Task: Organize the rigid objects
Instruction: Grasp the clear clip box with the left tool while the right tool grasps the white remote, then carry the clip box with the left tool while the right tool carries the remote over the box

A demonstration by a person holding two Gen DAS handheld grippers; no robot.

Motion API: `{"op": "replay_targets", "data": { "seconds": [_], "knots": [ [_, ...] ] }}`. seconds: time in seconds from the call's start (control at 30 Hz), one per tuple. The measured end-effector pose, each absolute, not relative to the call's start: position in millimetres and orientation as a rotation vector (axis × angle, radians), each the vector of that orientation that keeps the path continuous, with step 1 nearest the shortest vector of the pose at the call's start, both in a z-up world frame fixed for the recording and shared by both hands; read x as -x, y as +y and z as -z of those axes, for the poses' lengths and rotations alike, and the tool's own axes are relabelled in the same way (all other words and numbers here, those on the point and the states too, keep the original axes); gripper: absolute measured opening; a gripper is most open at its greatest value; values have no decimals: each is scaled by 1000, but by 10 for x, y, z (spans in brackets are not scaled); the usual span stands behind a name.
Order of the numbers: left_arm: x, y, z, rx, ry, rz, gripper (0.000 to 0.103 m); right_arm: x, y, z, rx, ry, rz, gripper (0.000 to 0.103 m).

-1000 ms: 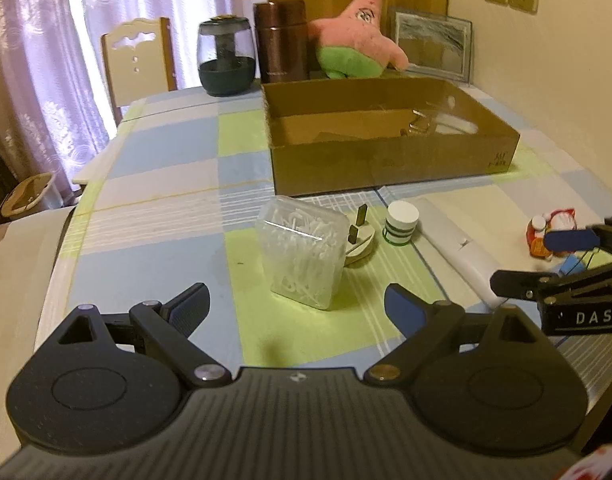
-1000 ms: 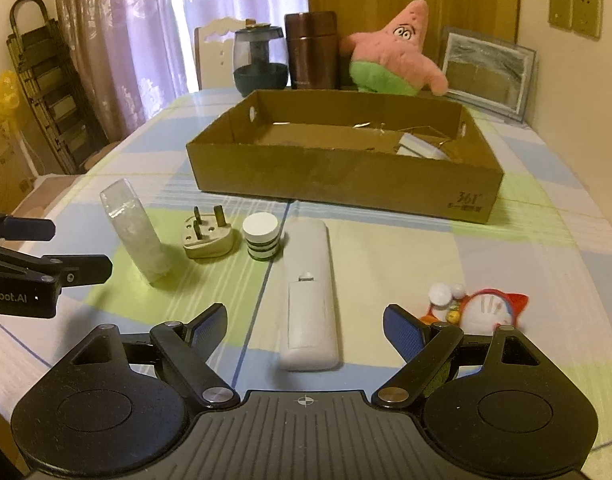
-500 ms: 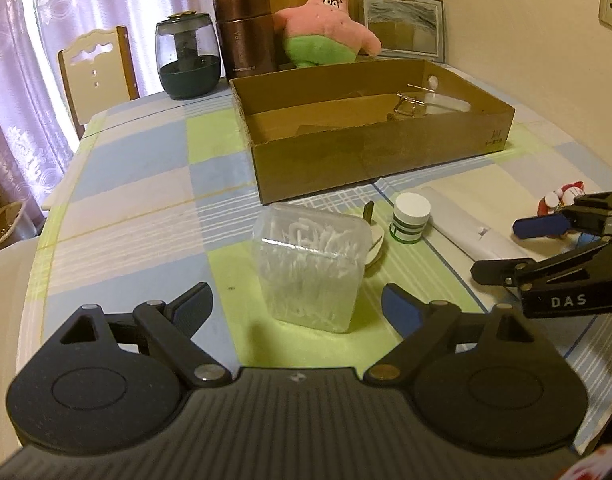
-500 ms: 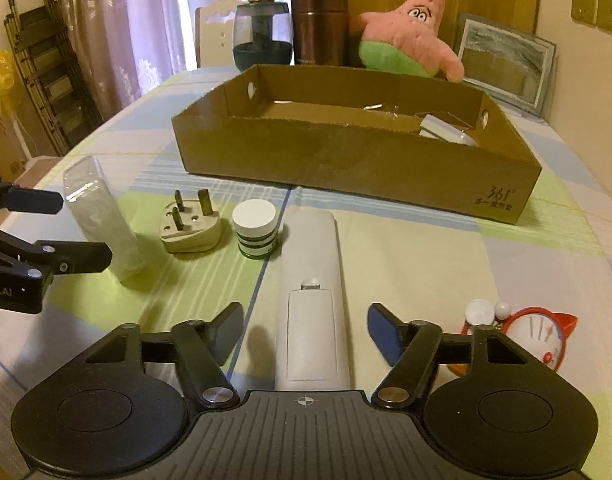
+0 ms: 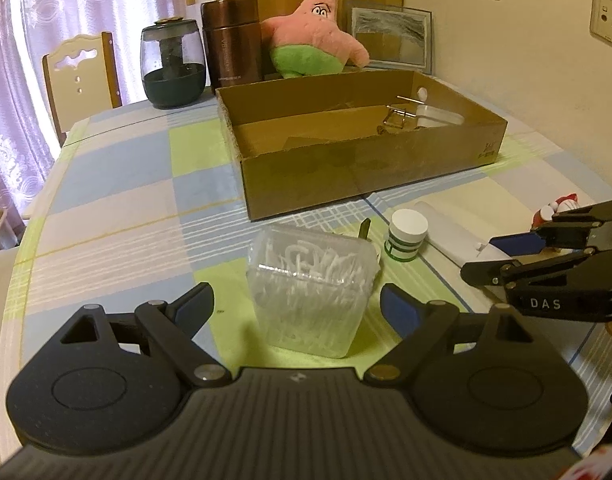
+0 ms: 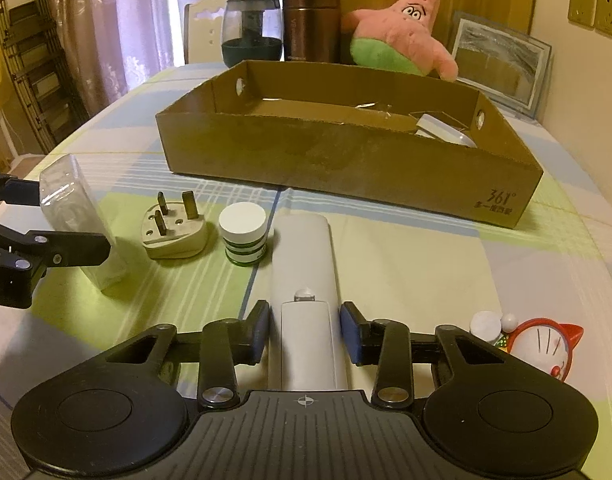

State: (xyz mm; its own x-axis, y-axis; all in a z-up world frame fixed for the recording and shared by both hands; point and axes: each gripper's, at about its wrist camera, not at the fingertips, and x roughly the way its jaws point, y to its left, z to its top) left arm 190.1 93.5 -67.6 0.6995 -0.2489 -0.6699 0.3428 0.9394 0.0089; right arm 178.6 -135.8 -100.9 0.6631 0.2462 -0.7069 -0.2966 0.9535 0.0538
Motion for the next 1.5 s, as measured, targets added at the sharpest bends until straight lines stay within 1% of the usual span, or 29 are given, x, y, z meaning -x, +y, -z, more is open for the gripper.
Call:
{"op": "replay_targets", "data": {
  "seconds": [0.13,0.23,0.37,0.43,0.5,0.53,0.67,0.8,1.1,1.5],
  "knots": [
    [-1920,934,677,-139,723,352,83,-1764,-1369,1005,63,787,-304,35],
    [-1924,924,681,-152,726,365,82,-1736,-1396,986,60,785,-302,35],
    [-1922,900,683,-162,724,386,76,-1704,-1439,961,55,785,-293,35],
    [-1920,883,687,-171,727,394,75,-1684,-1461,956,54,786,-287,35],
    [-1918,863,693,-189,731,393,68,-1660,-1482,950,54,783,-281,35],
    [-1915,853,691,-198,732,390,67,-1650,-1490,946,53,783,-280,35],
    [-1914,846,677,-202,729,374,55,-1626,-1511,928,49,780,-273,35],
    [-1913,835,648,-191,737,362,53,-1607,-1543,897,40,775,-270,35],
    [-1833,736,538,-178,750,327,53,-1539,-1612,733,11,749,-268,35],
    [-1771,582,209,-137,753,281,53,-1521,-1722,386,-48,700,-270,35]
  ]
}}
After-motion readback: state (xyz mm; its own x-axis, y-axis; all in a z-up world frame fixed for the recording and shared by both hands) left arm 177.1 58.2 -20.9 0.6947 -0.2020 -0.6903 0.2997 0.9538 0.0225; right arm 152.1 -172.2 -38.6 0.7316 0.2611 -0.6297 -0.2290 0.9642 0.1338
